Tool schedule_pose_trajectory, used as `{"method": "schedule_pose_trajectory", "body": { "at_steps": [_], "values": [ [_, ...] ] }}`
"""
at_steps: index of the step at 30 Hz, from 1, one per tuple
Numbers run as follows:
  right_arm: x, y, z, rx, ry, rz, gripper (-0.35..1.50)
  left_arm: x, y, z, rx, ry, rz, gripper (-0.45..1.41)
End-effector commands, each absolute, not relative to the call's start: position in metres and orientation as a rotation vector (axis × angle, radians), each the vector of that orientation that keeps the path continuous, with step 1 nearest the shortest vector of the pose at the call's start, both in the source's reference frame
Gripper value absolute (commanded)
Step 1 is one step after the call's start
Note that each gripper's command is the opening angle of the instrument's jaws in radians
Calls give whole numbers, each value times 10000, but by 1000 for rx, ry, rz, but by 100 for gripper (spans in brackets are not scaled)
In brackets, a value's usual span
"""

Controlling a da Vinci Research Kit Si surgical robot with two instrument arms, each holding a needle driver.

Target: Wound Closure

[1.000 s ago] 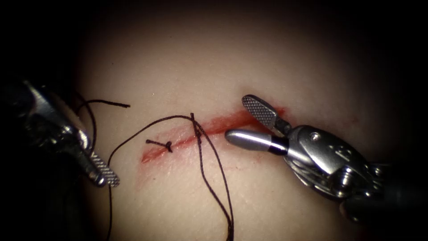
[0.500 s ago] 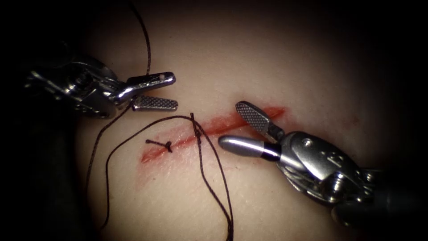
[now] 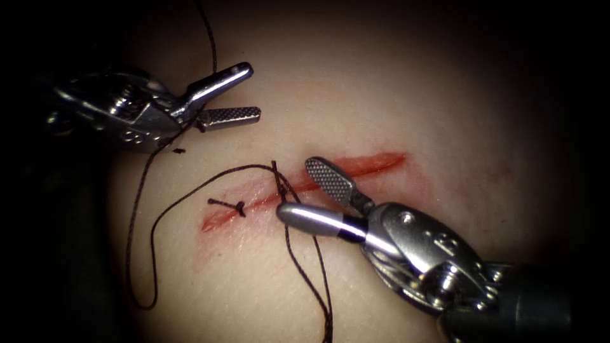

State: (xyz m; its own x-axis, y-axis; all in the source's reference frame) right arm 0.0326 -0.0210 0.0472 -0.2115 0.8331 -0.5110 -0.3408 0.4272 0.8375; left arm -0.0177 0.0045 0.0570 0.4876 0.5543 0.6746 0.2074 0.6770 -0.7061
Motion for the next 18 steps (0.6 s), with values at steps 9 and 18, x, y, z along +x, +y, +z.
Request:
{"method": "schedule_pose_trajectory", "body": {
  "at_steps": [9,18],
  "values": [
    [400,-235,457,626,1368,1351,120,-189,45,576,-867,-1072,327,66],
    [434,-248,441,726,1344,1394,120,-192,44,575,-866,-1087,363,66]
  ]
}}
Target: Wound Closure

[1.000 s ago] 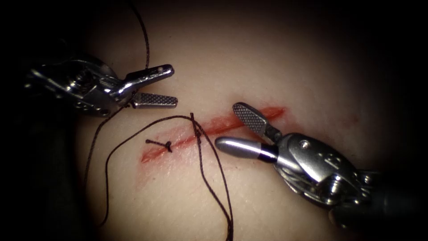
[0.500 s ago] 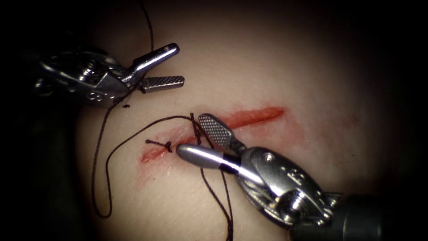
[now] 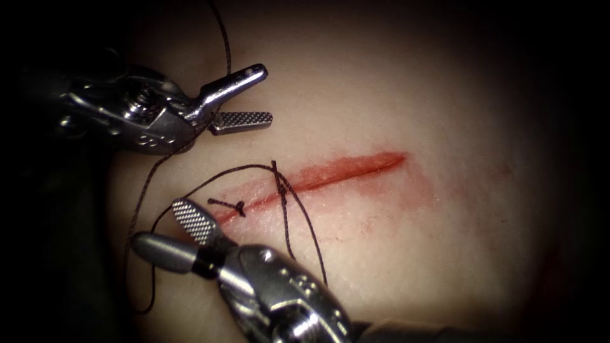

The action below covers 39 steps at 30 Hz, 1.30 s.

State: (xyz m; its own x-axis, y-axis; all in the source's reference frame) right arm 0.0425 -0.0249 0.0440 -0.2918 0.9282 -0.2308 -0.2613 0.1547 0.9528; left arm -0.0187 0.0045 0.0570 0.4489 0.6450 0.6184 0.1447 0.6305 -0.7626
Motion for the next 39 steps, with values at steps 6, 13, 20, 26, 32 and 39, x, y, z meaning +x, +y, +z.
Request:
{"method": "schedule_pose_trajectory", "body": {
  "at_steps": [6,13,20,26,32,39],
  "values": [
    [434,-246,442,776,1330,1445,110,-194,44,575,-866,-1091,374,66],
    [433,-248,436,824,1326,1450,108,-195,43,575,-863,-1099,380,66],
    [421,-244,423,854,1346,1442,111,-195,43,573,-860,-1105,383,66],
    [425,-241,420,858,1344,1445,110,-197,42,572,-861,-1106,389,66],
    [431,-242,424,851,1346,1444,110,-196,43,571,-860,-1108,389,66],
    [437,-241,427,922,1324,1480,-25,-196,43,571,-859,-1110,390,68]
  ]
}}
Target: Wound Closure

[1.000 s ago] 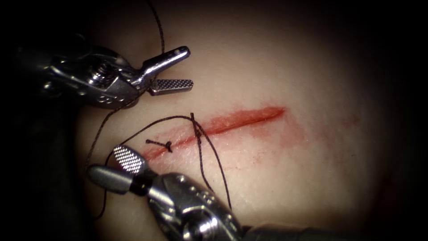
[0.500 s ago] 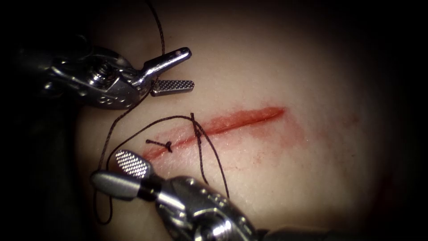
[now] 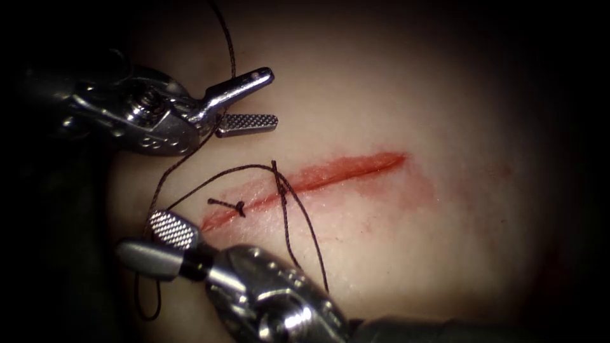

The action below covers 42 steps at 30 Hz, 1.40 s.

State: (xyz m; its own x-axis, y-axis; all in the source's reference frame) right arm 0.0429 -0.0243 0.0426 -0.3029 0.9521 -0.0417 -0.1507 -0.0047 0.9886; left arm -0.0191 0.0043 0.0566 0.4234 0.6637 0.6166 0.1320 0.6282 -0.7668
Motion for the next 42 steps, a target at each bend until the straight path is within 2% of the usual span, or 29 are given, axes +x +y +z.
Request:
{"method": "schedule_pose_trajectory", "body": {
  "at_steps": [1,6,9,12,15,18,20,22,26,28,32,34,35,37,38,42],
  "values": [
    [436,-241,427,926,1327,1476,-35,-196,43,571,-866,-1105,400,68],
    [425,-239,425,955,1342,1475,-35,-192,44,570,-877,-1100,430,73],
    [414,-238,429,959,1341,1471,-35,-181,49,567,-895,-1072,509,83],
    [409,-239,442,953,1333,1466,-35,-161,57,562,-899,-1020,644,83],
    [411,-245,456,940,1319,1455,-35,-127,77,543,-939,-824,919,83],
    [416,-251,460,940,1308,1452,-35,-100,99,522,-1027,-635,1138,96],
    [422,-253,460,939,1308,1449,-35,-85,113,504,-1051,-560,1219,96],
    [427,-254,460,937,1308,1449,-35,-78,124,486,-1056,-516,1263,86],
    [438,-256,464,935,1307,1451,-35,-77,131,436,-1108,-440,1460,78],
    [442,-256,468,930,1308,1451,-35,-82,128,413,-1120,-519,1479,68],
    [455,-252,479,913,1309,1459,-35,-113,110,372,-1186,-804,1498,20],
    [468,-245,487,900,1312,1468,-35,-138,100,360,-1203,-873,1473,26],
    [473,-242,490,898,1312,1469,0,-149,97,358,-1232,-876,1467,32],
    [477,-240,492,853,1334,1450,105,-163,91,359,-1284,-880,1448,36],
    [477,-240,492,797,1376,1415,131,-171,85,360,-1319,-888,1437,31],
    [469,-242,485,778,1434,1396,131,-198,66,372,-1364,-921,1456,26]
  ]
}}
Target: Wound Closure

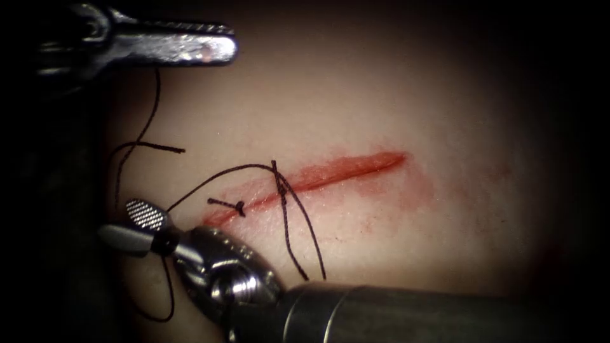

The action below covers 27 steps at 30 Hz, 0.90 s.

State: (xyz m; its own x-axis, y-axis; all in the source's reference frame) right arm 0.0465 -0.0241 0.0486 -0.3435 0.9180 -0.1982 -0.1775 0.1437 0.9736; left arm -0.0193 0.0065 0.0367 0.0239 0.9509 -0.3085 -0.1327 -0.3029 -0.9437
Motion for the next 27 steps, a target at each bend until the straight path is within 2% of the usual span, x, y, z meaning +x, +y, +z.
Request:
{"method": "schedule_pose_trajectory", "body": {
  "at_steps": [1,5,9,11,13,17,20,27],
  "values": [
    [467,-242,483,780,1434,1396,131,-205,60,375,-1369,-944,1472,29],
    [452,-244,472,767,1439,1368,140,-231,34,389,-1347,-1094,1497,22],
    [427,-246,455,786,1441,1354,143,-237,29,407,-1284,-996,1544,20],
    [408,-245,442,799,1422,1360,138,-234,27,421,-1217,-952,1597,17],
    [392,-242,430,809,1387,1366,138,-231,25,435,-1164,-902,1686,26],
    [359,-237,410,833,1319,1371,138,-221,22,469,-1040,-828,1812,15],
    [321,-240,399,893,1286,1323,133,-209,19,506,-1003,-731,1938,24],
    [245,-243,381,955,1237,1280,128,-191,-2,558,-848,-692,2134,24]
  ]
}}
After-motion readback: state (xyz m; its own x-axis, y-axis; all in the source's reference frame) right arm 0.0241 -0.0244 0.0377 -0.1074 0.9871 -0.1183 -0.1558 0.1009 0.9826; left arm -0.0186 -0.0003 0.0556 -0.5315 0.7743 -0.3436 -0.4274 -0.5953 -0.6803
